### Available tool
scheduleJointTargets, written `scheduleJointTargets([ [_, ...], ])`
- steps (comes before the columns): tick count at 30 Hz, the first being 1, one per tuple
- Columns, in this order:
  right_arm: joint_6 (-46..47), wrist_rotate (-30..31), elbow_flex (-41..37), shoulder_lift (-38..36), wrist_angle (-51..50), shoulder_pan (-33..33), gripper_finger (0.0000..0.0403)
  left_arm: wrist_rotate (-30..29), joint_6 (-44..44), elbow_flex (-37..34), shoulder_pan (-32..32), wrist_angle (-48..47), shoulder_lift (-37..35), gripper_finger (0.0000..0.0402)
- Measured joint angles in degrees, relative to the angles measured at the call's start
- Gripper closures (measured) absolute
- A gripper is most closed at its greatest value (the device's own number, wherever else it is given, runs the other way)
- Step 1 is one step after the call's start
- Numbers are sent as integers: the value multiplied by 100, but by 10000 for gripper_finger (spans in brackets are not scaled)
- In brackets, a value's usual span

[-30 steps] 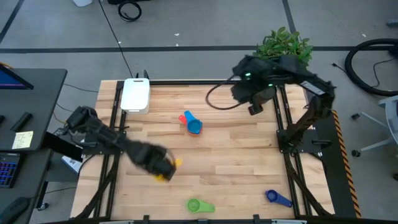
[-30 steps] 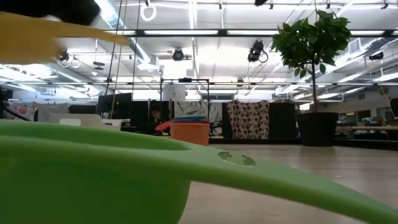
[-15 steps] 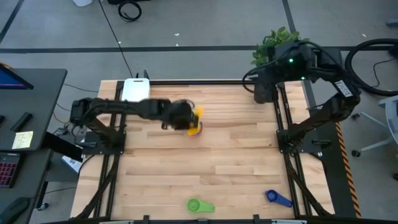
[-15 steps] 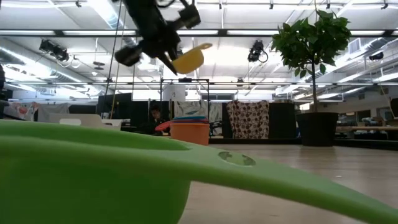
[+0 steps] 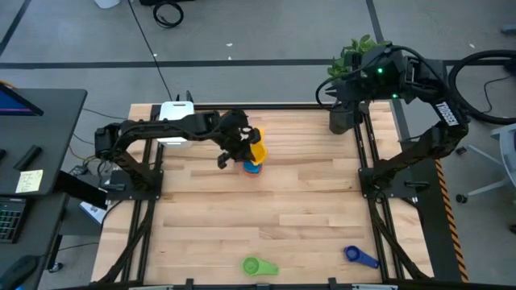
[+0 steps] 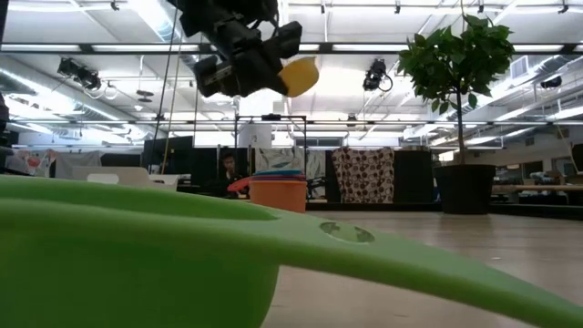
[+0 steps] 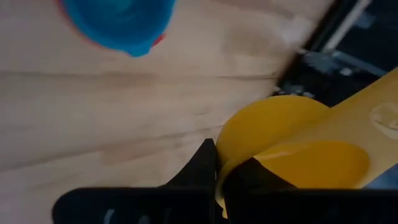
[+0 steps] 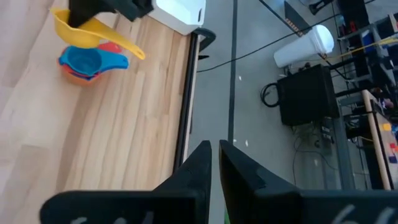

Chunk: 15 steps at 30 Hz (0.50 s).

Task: Nest measuring cups in basket
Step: Stack the yellow measuring cup on top of the light blue measuring cup

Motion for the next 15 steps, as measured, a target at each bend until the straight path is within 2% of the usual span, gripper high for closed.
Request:
scheduleJointTargets([
  [6, -3, -2, 0, -5, 10, -151, 368, 237, -420, -11, 26, -1090, 71, 390],
  [9, -4, -2, 0, -5, 25, -209, 368, -188, -55, 0, 56, -1340, 106, 390],
  [13, -2, -2, 0, -7, 125, -277, 368, -519, -174, -5, 116, -1422, 209, 390],
  [15, -2, -2, 0, -7, 186, -306, 369, -864, -294, -7, 129, -1391, 250, 390],
])
